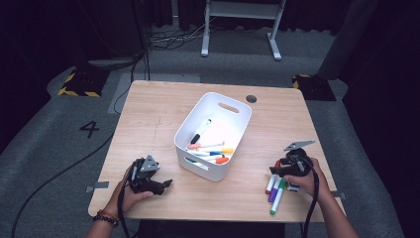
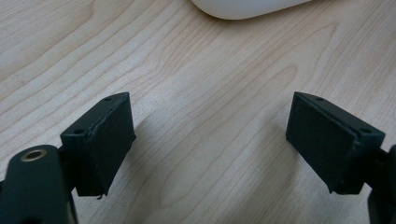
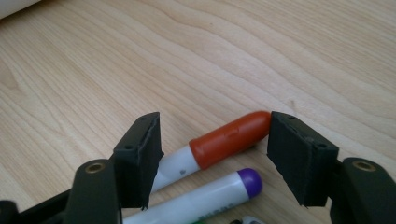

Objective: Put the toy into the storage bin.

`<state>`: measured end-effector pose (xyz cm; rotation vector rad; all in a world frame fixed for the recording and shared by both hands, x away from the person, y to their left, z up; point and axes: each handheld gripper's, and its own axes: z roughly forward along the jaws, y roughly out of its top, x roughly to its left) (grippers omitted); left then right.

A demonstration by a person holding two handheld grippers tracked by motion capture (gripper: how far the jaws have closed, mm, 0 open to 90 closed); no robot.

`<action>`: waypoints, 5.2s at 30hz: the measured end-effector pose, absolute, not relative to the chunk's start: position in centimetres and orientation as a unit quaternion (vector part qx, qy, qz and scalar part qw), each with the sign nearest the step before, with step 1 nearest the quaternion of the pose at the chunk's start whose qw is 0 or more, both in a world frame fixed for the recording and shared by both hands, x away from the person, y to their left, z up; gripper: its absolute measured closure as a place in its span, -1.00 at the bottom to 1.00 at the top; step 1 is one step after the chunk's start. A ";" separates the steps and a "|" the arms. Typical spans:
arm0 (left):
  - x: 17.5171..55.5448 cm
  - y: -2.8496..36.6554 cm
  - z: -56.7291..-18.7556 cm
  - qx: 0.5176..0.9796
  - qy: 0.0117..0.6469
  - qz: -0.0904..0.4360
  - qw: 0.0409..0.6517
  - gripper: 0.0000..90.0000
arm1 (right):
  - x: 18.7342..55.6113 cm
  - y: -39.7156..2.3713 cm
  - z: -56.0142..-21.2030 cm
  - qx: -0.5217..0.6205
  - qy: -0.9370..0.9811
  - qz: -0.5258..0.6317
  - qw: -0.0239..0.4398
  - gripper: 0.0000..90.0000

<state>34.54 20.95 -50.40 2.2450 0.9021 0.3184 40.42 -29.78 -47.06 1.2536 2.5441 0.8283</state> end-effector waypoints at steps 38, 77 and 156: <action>34.5 20.9 -50.4 0.864 0.347 0.122 0.344 -0.66 | 40.9 -20.7 -48.0 0.366 0.874 0.293 0.126 0.66; 34.5 21.0 -50.4 0.864 0.347 0.122 0.344 -0.66 | 38.6 -21.2 -32.3 0.239 0.829 0.479 0.163 0.66; 34.5 21.0 -50.4 0.864 0.346 0.123 0.344 -0.65 | 42.5 -3.1 -36.7 0.133 0.960 0.245 0.017 0.65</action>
